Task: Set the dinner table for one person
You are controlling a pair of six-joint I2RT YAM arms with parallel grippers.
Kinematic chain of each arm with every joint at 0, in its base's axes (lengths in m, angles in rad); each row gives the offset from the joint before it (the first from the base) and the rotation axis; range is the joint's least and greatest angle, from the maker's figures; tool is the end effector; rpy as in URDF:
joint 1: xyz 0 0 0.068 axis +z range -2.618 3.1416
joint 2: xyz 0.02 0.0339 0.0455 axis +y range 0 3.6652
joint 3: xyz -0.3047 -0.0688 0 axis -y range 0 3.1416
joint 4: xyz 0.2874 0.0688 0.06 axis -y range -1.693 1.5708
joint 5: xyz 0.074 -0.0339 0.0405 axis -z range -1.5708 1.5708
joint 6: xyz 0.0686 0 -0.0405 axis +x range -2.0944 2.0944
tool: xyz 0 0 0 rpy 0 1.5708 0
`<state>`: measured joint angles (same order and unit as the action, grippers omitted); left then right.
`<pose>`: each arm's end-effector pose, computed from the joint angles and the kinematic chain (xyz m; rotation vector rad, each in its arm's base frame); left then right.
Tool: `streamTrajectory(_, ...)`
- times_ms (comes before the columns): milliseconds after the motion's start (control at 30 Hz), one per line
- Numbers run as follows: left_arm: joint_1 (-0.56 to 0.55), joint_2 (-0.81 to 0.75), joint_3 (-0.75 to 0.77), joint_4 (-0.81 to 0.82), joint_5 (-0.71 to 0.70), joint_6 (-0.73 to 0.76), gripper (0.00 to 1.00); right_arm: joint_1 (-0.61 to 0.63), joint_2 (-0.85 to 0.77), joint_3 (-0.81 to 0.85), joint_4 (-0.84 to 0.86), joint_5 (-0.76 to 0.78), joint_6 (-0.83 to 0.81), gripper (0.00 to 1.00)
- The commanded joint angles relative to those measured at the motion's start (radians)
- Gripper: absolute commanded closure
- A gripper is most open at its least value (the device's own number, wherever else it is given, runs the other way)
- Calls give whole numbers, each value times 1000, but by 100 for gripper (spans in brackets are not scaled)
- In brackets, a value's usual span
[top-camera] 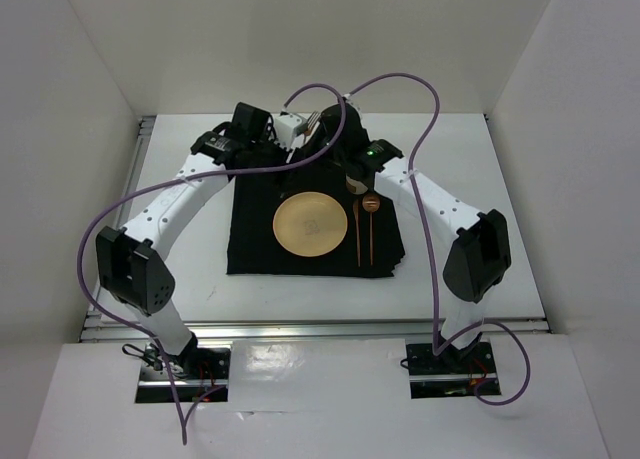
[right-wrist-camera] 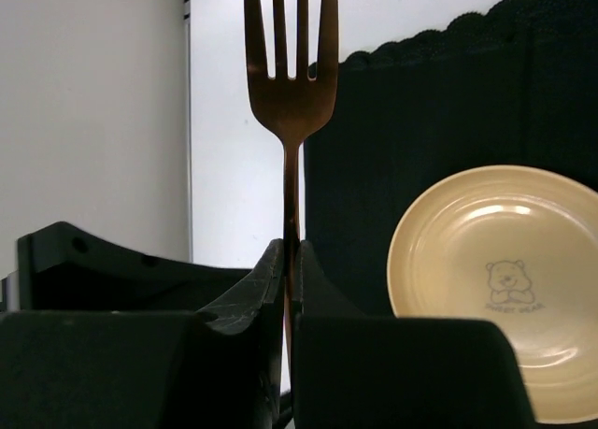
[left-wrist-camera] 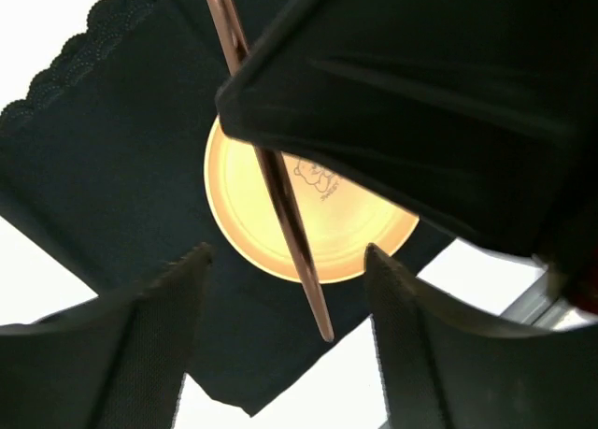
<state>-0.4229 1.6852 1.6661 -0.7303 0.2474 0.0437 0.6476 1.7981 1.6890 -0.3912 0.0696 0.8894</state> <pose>0.3999 -0.1984 0.3750 0.6633 2.2442 -0.4771 0.4063 0.3014 0.3704 0.3087 2.1662 0.8469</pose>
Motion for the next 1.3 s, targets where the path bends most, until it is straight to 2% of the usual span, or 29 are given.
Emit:
streamTrajectory(0, -2, 18, 3, 37, -19, -24, 33, 12, -34, 40, 80, -33, 23, 100)
streamTrajectory(33, -2, 18, 3, 37, -19, -24, 43, 12, -23, 40, 71, -43, 23, 100)
streamTrajectory(133, -2, 37, 3, 25, -19, -24, 58, 21, -23, 40, 71, -53, 23, 100)
streamTrajectory(267, -2, 37, 3, -4, 3, -33, 71, 21, -14, 40, 71, -65, 14, 100)
streamTrajectory(400, -2, 37, -17, -15, 3, -53, 100, 21, -5, 40, 71, -76, 14, 100)
streamTrajectory(533, 50, 47, -17, -55, 85, -90, 100, 21, 17, 60, 61, -85, -10, 100)
streamTrajectory(600, 93, 47, -17, -67, 188, -125, 100, 21, 55, 89, 26, -109, -39, 98)
streamTrajectory(633, 139, 47, -17, -78, 222, -137, 100, 21, 67, 121, 12, -110, -40, 83)
streamTrajectory(733, 246, 56, -70, -87, 377, -165, 100, 21, 90, 152, -17, -119, -70, 61)
streamTrajectory(867, 380, 76, -210, -55, 669, -203, 100, 21, 58, 152, -47, -76, -110, 60)
streamTrajectory(1067, 484, 109, -464, 109, 950, -359, 100, 21, -31, 107, -77, -7, -164, 58)
streamTrajectory(1167, 472, 129, -554, 245, 1032, -468, 100, 21, -54, 107, -109, 50, -188, 58)
streamTrajectory(1267, 458, 162, -600, 319, 1032, -518, 100, 21, -80, 97, -133, 102, -198, 58)
